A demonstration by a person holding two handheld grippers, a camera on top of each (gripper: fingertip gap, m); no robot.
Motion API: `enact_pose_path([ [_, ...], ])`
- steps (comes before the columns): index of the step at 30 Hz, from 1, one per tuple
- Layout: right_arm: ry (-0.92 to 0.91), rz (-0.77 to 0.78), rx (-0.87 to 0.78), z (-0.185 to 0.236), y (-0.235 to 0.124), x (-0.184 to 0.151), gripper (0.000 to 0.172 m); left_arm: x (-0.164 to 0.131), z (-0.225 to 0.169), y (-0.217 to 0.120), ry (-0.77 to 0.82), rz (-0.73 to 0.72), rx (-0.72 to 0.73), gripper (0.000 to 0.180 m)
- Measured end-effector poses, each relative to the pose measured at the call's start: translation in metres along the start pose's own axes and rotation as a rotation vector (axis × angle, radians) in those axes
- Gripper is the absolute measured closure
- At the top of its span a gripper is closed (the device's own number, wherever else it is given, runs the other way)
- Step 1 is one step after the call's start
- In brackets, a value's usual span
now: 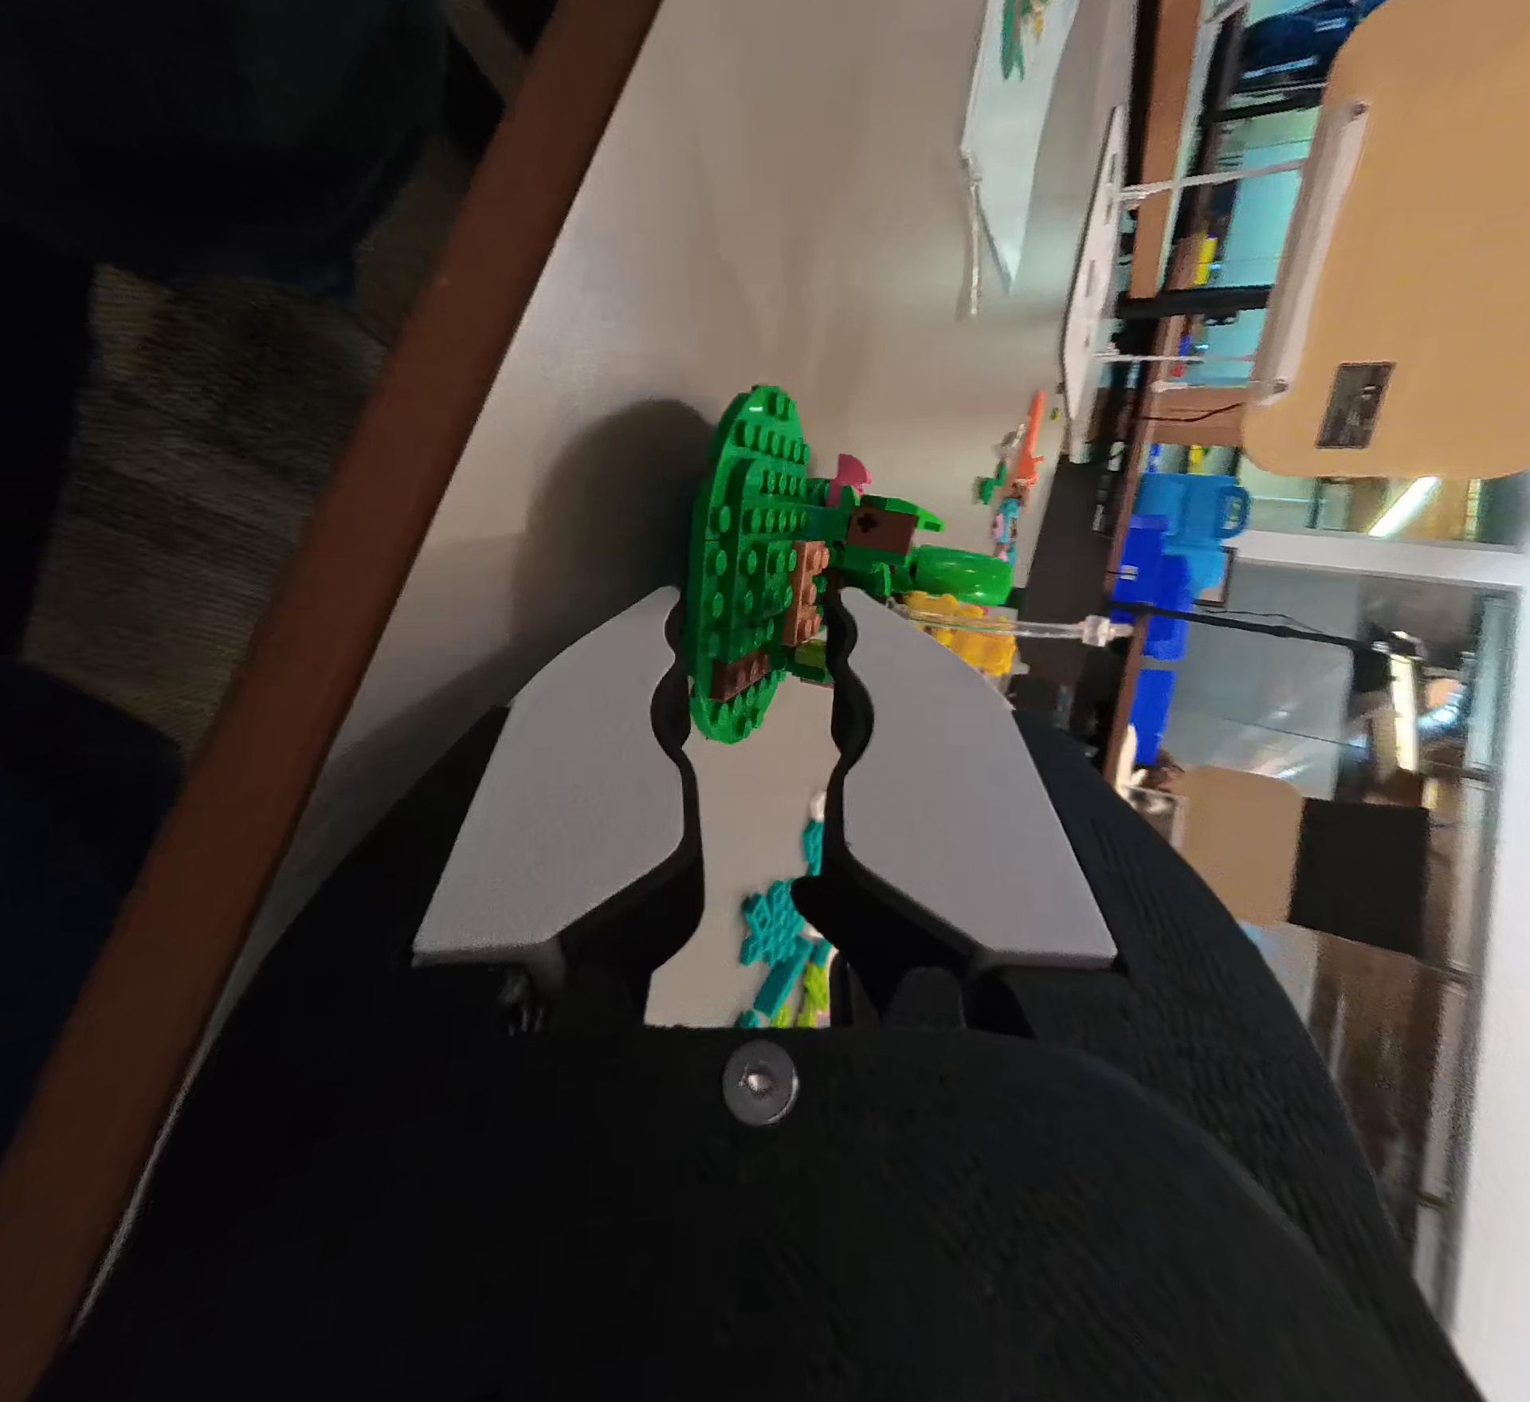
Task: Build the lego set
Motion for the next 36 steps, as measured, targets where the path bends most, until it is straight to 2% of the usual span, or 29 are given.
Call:
enact_pose_path([
  [1,0.01,0.001,0.015,0.0,-0.001,-0.001,0.142,0.0,-0.001,0.001,-0.005,0.0,-0.007,0.16],
  [4,0.079,-0.009,0.066,0.0,-0.008,-0.007,0.139,0.004,-0.005,0.004,-0.026,-0.003,-0.056,0.159],
  [9,0.317,-0.057,0.202,0.001,-0.024,-0.02,0.131,0.02,-0.023,0.019,-0.048,-0.022,-0.288,0.16],
  [13,0.473,-0.09,0.264,0.002,-0.034,-0.03,0.128,0.038,-0.03,0.036,-0.068,-0.06,-0.406,0.161],
  [14,0.513,-0.112,0.264,0.001,-0.037,-0.03,0.132,0.041,-0.03,0.041,-0.077,-0.066,-0.421,0.162],
  [17,0.648,-0.224,0.21,-0.004,-0.043,-0.022,0.167,0.047,-0.032,0.053,-0.122,-0.086,-0.469,0.164],
  [19,0.676,-0.251,0.195,-0.003,-0.042,-0.017,0.172,0.045,-0.036,0.058,-0.146,-0.066,-0.493,0.163],
  [22,0.677,-0.205,0.113,-0.002,-0.04,-0.021,0.172,0.04,-0.038,0.058,-0.154,-0.06,-0.465,0.163],
  [24,0.705,-0.188,-0.015,-0.005,-0.044,-0.027,0.172,0.039,-0.037,0.055,-0.174,-0.082,-0.416,0.163],
  [28,0.795,-0.195,-0.417,-0.011,-0.068,-0.039,0.172,0.039,-0.023,0.05,-0.223,-0.153,-0.247,0.164],
  [31,0.694,-0.107,-0.734,-0.007,-0.092,-0.05,0.172,0.042,-0.015,0.042,-0.288,-0.232,-0.122,0.164],
  [33,0.623,-0.043,-0.825,-0.001,-0.105,-0.049,0.172,0.044,-0.016,0.037,-0.339,-0.285,-0.077,0.163],
  [36,0.682,-0.008,-0.82,0.018,-0.118,-0.044,0.172,0.047,-0.026,0.029,-0.384,-0.339,-0.055,0.162],
])
Point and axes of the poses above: each gripper's, where its closed fingertips meet, y out along the fingers, x out of its top, z = x × y across the jaws, the point moved 7 cm from there along -y, back along the fingers
